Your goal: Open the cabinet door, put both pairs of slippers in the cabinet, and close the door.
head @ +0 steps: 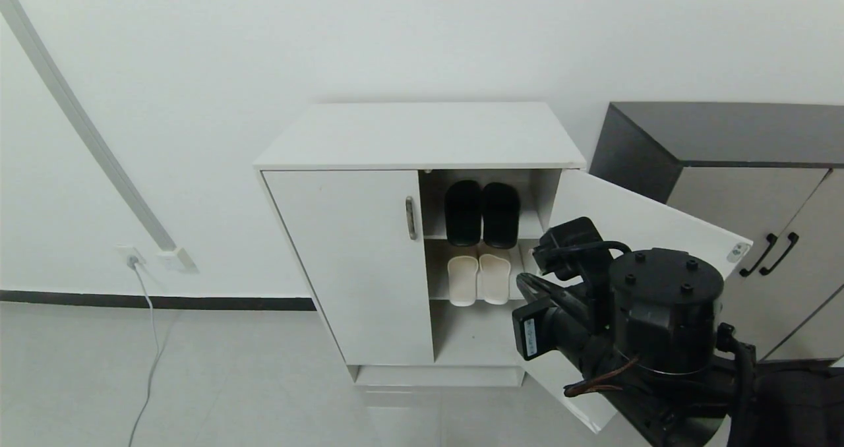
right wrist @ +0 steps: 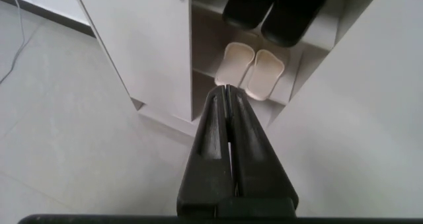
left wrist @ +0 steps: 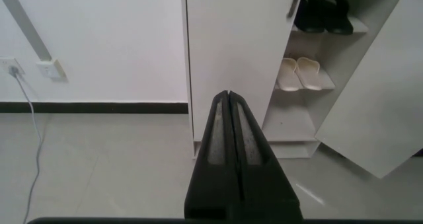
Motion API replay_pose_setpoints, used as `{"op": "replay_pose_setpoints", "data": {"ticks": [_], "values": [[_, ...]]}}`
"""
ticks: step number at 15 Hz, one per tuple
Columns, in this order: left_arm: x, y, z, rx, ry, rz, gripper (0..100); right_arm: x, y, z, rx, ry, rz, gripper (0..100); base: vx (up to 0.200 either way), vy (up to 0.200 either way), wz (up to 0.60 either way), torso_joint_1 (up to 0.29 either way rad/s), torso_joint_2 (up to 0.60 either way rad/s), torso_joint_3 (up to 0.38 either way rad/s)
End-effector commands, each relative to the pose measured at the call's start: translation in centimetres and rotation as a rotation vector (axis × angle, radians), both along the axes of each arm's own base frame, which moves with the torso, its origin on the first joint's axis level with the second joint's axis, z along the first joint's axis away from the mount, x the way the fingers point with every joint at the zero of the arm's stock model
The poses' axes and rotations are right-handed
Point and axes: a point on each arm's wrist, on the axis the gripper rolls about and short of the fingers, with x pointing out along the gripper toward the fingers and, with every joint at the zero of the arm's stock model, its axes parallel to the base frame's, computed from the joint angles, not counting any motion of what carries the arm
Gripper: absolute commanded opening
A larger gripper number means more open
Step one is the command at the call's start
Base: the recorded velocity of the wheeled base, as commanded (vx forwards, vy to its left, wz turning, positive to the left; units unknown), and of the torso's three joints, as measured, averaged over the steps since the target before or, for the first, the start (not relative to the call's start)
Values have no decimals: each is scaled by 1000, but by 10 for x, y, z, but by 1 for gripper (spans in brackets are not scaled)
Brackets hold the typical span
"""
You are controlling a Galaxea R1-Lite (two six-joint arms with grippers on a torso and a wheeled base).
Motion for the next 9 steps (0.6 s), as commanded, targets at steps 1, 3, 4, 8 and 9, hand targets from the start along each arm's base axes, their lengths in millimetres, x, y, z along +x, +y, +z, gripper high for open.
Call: {"op": "replay_pose_setpoints", "data": {"ticks": [1,3,4,8,9], "values": [[0,0,0,-1,1,0,0,1,0,-1,-2,1,-3,0,0,0,0,212,-544,-325],[0,0,0,1,1,0,0,1,1,-2,-4,2,-3,0,0,0,0,229,-549,-327],[0,0,0,-1,1,0,0,2,0,-2,-2,3,-5,0,0,0,0,227,-549,-334],[0,0,0,-1,1,0,0,2,0,-2,-5,3,-5,0,0,0,0,256,-588,-334],[0,0,0,-1,1,0,0,4,-1,-3,-7,5,-14,0,0,0,0,271,-618,-339]]}}
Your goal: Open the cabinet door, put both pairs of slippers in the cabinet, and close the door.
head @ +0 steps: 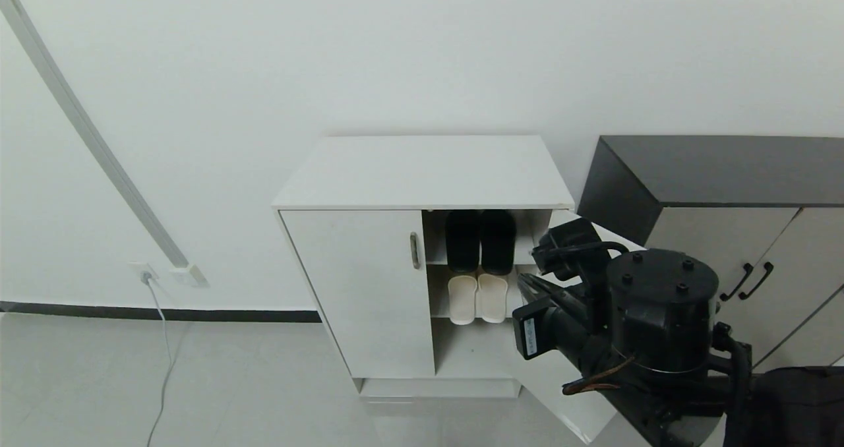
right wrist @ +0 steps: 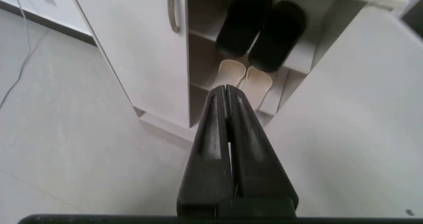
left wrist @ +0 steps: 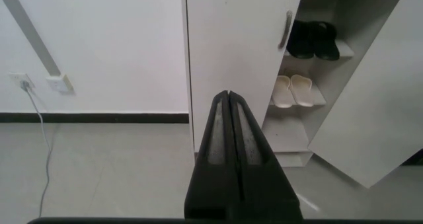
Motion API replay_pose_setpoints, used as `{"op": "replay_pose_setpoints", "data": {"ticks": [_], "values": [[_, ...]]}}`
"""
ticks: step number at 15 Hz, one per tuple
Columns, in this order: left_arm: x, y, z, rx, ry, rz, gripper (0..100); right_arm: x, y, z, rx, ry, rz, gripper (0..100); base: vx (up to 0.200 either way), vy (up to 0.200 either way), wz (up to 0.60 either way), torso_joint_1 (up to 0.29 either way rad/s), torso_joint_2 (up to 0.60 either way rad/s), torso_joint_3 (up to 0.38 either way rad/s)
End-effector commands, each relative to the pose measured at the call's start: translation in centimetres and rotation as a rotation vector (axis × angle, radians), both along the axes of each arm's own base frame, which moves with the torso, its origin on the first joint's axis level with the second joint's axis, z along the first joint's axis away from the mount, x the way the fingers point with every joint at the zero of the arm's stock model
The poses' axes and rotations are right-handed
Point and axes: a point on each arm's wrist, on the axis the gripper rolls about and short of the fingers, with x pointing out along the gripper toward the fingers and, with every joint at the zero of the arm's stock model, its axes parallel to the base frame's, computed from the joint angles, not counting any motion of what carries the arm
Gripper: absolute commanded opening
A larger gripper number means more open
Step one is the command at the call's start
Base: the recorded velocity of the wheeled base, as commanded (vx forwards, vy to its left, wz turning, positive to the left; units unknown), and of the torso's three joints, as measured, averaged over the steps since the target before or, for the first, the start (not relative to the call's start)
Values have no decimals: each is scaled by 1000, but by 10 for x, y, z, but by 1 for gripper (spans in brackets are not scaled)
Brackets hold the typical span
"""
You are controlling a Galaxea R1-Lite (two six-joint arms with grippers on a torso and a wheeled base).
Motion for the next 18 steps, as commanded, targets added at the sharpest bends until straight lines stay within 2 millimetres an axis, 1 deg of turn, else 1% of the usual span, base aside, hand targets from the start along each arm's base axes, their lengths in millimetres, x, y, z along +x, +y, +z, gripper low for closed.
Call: {"op": "replay_pose_setpoints", "data": {"ticks": [1,4,11,17,18], "values": [[0,0,0,0,1,1,0,3,-1,-2,0,3,-9,0,0,0,0,232,-515,-281],[0,0,0,0,1,1,0,7,0,-3,19,-16,-14,0,0,0,0,115,-274,-149],[0,0,0,0,1,2,0,11,-1,-8,-7,-18,-25,0,0,0,0,0,0,0],[0,0,0,0,1,1,0,12,-2,-8,-7,-18,-28,0,0,0,-600,6,-1,2],[0,0,0,0,1,1,0,13,-2,-8,-4,-21,-33,0,0,0,0,0,0,0]]}}
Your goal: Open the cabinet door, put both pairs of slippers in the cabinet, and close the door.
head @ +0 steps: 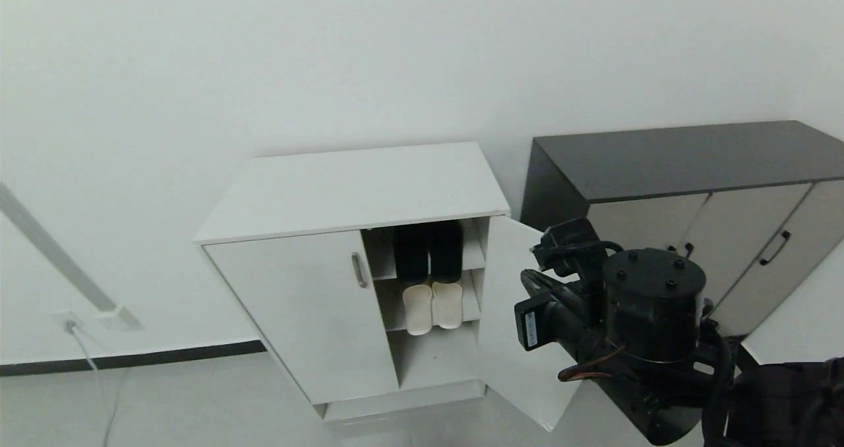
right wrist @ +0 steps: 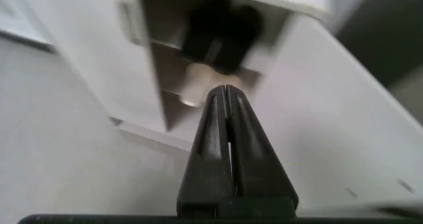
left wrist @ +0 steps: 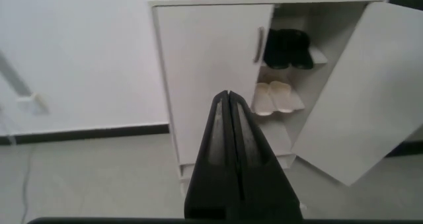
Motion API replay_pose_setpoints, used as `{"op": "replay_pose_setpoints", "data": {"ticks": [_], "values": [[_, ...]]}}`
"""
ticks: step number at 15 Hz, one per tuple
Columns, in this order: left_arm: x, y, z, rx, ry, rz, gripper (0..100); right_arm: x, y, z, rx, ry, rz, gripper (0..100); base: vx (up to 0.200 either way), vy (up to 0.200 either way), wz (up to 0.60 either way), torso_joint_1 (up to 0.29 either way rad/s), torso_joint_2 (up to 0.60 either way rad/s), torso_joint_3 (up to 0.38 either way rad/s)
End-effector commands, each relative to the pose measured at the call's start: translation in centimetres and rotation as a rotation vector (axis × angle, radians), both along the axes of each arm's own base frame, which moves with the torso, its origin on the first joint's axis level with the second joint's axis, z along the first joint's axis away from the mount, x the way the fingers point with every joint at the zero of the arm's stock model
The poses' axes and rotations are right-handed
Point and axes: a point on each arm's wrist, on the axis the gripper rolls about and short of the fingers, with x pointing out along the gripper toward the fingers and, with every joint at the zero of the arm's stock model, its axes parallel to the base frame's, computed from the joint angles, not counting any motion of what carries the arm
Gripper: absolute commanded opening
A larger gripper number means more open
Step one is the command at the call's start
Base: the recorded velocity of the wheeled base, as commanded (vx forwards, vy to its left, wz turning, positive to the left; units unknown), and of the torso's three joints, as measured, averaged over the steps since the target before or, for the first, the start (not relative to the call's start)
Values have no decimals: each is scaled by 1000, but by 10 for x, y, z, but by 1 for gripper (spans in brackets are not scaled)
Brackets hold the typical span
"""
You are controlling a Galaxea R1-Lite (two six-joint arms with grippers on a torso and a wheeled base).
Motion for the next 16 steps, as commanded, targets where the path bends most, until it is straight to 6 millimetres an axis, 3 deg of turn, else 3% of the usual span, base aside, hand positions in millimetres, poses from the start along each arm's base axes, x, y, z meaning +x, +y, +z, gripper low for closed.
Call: {"op": "replay_pose_setpoints", "data": {"ticks": [1,14,16], "values": [[0,0,0,-1,1,1,0,3,-1,-1,0,-2,-9,0,0,0,0,0,0,0],[0,0,0,2,1,1,0,6,-2,-9,-31,-31,-14,0,0,0,0,0,0,0],[0,0,0,2,1,2,0,6,-2,-9,-31,-31,-14,0,-200,0,0,7,5,5]]}}
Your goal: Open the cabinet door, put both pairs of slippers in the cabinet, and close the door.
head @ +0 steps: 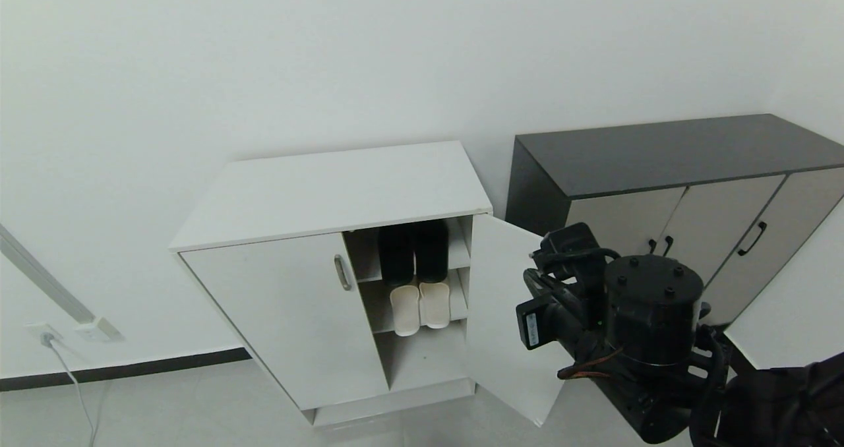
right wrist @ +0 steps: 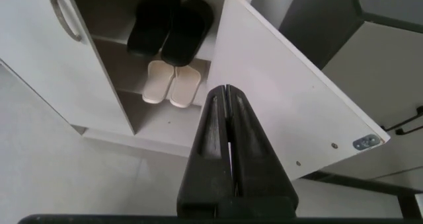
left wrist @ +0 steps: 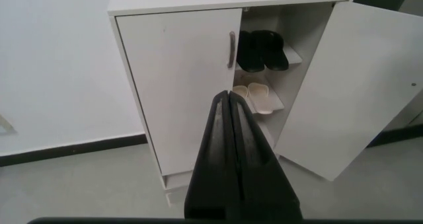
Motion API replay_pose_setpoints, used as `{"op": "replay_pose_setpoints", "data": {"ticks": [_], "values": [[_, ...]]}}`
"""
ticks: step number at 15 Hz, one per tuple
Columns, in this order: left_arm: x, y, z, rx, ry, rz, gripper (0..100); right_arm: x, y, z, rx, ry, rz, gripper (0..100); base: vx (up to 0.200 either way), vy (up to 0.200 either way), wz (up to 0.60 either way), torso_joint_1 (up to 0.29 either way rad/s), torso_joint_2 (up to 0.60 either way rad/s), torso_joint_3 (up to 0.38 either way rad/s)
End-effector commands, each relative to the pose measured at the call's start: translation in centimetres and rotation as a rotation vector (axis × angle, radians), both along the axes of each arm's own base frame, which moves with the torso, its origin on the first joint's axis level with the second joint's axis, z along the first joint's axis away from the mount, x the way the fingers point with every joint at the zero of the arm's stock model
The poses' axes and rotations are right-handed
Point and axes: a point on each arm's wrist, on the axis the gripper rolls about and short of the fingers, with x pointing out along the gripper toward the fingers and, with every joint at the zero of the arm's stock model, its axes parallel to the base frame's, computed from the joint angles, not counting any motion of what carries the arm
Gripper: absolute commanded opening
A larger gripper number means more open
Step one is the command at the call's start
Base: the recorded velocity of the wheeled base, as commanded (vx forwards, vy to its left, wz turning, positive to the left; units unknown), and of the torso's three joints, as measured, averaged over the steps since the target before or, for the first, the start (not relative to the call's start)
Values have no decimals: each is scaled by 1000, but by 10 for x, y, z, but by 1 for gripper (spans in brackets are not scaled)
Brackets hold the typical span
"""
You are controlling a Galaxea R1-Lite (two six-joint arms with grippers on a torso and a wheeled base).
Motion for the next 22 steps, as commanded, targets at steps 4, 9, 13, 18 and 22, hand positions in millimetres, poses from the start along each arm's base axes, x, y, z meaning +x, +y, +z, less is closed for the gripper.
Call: {"op": "replay_pose_setpoints", "data": {"ticks": [4,9,13,18,22], "values": [[0,0,0,0,1,0,0,3,-1,-1,-4,2,-16,0,-100,0,0,4,6,1],[0,0,0,0,1,0,0,32,-14,1,13,-10,-101,0,0,0,0,0,0,0],[0,0,0,0,1,0,0,56,-26,2,38,-13,-133,0,0,0,0,0,0,0],[0,0,0,-2,1,0,0,61,-26,-11,45,25,-130,0,-120,0,0,2,0,3],[0,0,0,-2,1,2,0,90,-39,-11,48,23,-204,0,0,0,0,0,0,0]]}}
